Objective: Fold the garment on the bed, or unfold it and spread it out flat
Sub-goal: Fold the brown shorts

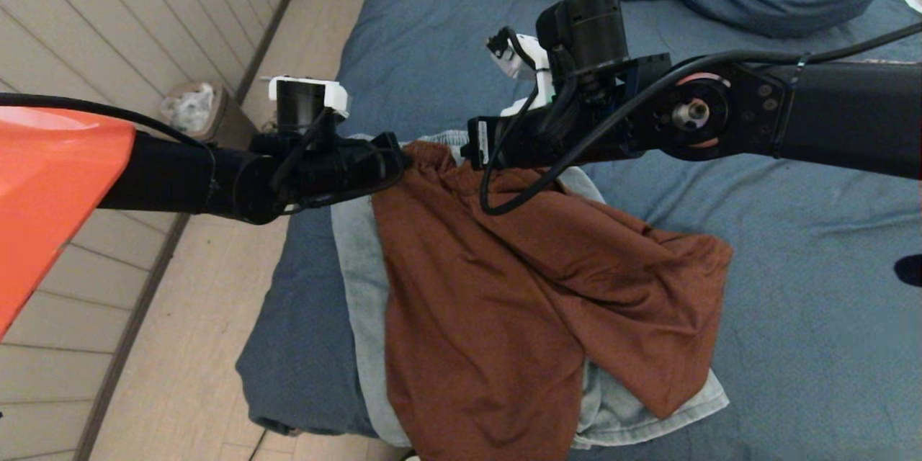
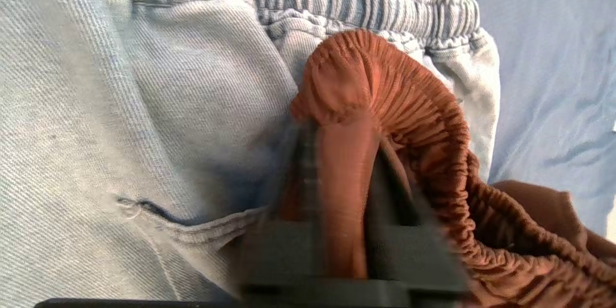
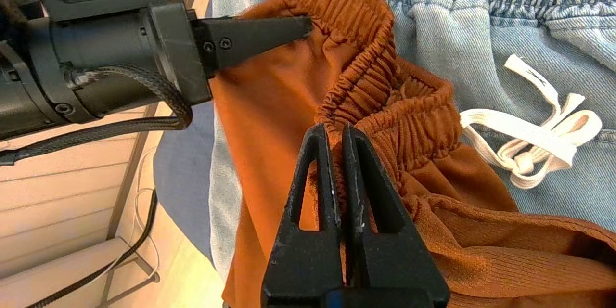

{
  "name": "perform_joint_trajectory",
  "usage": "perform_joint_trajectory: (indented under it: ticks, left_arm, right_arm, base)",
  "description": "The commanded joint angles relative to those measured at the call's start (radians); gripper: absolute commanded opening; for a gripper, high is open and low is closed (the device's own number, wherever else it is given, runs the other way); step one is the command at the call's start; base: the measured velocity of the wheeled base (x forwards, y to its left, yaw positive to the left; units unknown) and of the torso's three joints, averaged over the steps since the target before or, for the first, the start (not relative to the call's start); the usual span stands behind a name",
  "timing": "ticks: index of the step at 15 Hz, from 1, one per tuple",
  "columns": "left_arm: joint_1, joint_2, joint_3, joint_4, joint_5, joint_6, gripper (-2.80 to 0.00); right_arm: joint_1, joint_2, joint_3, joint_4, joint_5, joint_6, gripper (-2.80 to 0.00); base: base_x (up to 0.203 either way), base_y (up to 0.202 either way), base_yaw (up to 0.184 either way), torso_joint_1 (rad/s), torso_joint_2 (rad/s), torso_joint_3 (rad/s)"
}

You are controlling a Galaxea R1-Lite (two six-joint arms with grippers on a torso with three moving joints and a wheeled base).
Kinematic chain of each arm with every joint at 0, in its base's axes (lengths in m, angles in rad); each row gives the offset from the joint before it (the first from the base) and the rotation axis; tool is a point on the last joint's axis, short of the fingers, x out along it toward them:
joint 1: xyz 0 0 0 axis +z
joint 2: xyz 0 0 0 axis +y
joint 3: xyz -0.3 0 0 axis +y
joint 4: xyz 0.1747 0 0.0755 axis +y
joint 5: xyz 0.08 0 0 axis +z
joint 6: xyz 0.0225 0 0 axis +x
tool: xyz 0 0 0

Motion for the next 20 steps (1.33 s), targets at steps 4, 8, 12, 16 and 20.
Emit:
perform_joint_trajectory:
  ticks: [4, 8, 12, 16, 20]
  left_arm:
    - [0.002, -0.012, 0.050, -0.004, 0.008, -0.001, 0.00]
    - [0.063, -0.121, 0.125, -0.007, 0.051, -0.006, 0.00]
    - [0.179, -0.315, 0.377, -0.062, 0.032, -0.016, 0.00]
    - [0.209, -0.378, 0.544, -0.273, 0.000, -0.019, 0.00]
    - [0.205, -0.381, 0.563, -0.276, 0.000, -0.020, 0.00]
  right_arm:
    - [-0.001, 0.004, -0.001, -0.003, -0.001, 0.001, -2.80]
    - [-0.001, 0.002, -0.006, -0.038, -0.004, 0.002, -2.80]
    - [0.032, 0.020, -0.006, -0.134, -0.095, 0.004, -2.80]
    - [0.142, 0.018, -0.006, -0.160, -0.145, -0.001, -2.80]
    - [0.209, 0.043, -0.007, -0.161, -0.147, -0.020, -2.80]
  base:
    - [0.000, 0.000, 0.000, 0.000, 0.00, 0.000]
    - [0.000, 0.000, 0.000, 0.000, 0.00, 0.000]
    - [0.000, 0.000, 0.000, 0.000, 0.00, 0.000]
    - [0.000, 0.000, 0.000, 0.000, 0.00, 0.000]
    - [0.000, 0.000, 0.000, 0.000, 0.00, 0.000]
